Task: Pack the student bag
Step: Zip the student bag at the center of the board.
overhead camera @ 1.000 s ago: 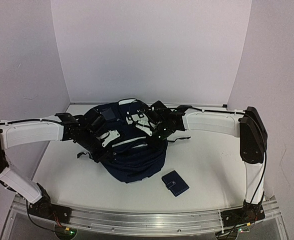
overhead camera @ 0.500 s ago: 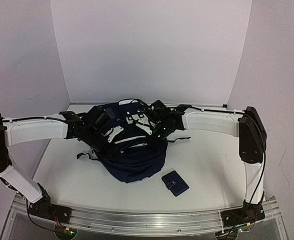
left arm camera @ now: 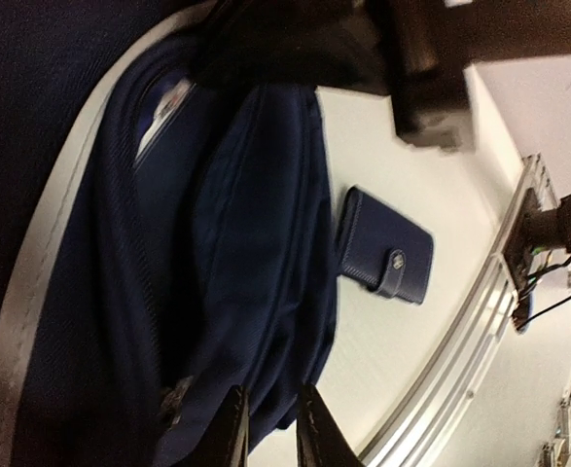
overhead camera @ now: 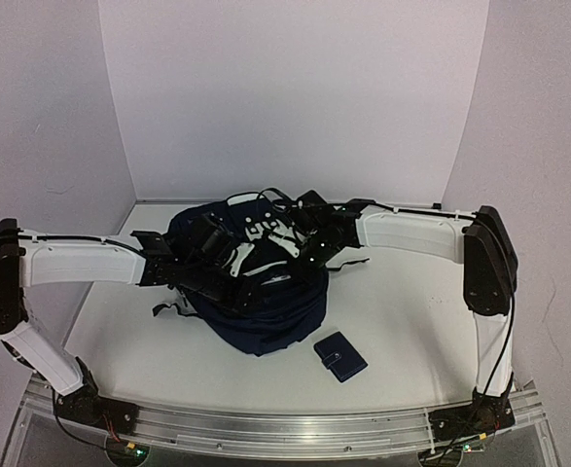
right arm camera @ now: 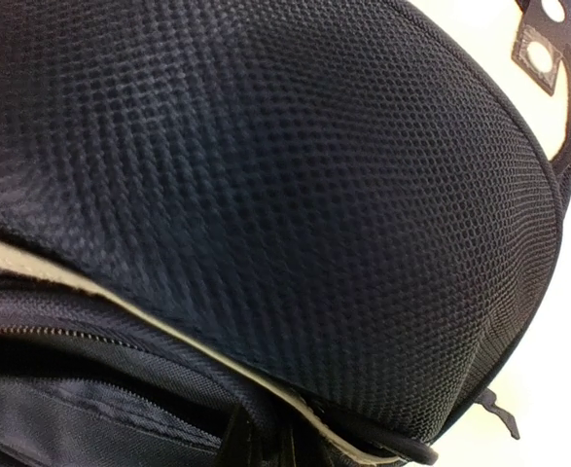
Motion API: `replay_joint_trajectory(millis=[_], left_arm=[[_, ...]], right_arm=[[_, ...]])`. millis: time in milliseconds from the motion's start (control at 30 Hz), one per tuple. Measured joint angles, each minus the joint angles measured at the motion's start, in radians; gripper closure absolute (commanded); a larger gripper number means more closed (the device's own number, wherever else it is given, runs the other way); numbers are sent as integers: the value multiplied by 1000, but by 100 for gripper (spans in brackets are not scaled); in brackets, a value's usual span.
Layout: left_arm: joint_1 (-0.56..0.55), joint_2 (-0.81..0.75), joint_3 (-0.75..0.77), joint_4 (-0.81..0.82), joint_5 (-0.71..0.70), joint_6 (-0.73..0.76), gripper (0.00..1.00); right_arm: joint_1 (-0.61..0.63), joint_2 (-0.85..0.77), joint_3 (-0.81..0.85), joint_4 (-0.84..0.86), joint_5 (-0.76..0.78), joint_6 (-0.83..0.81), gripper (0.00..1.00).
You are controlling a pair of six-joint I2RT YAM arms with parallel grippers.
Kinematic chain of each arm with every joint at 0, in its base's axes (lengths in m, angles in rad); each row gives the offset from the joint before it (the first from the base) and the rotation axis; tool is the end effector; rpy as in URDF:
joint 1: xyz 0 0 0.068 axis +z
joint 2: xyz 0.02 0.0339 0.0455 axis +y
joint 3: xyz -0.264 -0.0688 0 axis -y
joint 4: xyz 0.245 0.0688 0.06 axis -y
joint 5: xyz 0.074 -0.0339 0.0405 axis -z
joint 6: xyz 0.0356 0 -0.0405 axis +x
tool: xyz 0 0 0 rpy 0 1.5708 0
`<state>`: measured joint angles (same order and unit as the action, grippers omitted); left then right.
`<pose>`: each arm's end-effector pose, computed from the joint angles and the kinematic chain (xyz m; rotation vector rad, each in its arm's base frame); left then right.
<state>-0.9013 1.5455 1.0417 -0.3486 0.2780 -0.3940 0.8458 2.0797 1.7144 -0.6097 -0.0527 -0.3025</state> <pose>0.1959 -0.2633 0.2302 0.7824 2.4754 -0.8766 0.3039 0.3458 0.2219 -1.4120 2.1446 0.2767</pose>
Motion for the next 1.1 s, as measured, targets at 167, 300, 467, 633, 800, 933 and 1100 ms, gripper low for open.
replay_joint_trajectory(millis=[167,300,467,633,800,933,1100], left_arm=[[-26,-35,-24,163,6,-47,58],[-28,-115,-36,190,-24,-49,48],[-27,-248,-41,144,-160,-30,40],[-20,-325,-40,45,-334,-27,38],[-14,-315,-40,-62,-442,-24,37],[-13,-300,-34,-123,-485,-22,37],[-7,-299,-24,-151,-507,-22,37]], right_arm=[[-4,4,8,1,-25,10,91],[-12,5,10,1,-55,22,72],[-14,-31,-20,-4,-117,37,53],[-24,-138,-91,-17,-212,49,47],[-16,-233,-136,-19,-313,55,52],[40,-251,-158,-2,-351,68,60],[119,-222,-168,68,-348,106,61]])
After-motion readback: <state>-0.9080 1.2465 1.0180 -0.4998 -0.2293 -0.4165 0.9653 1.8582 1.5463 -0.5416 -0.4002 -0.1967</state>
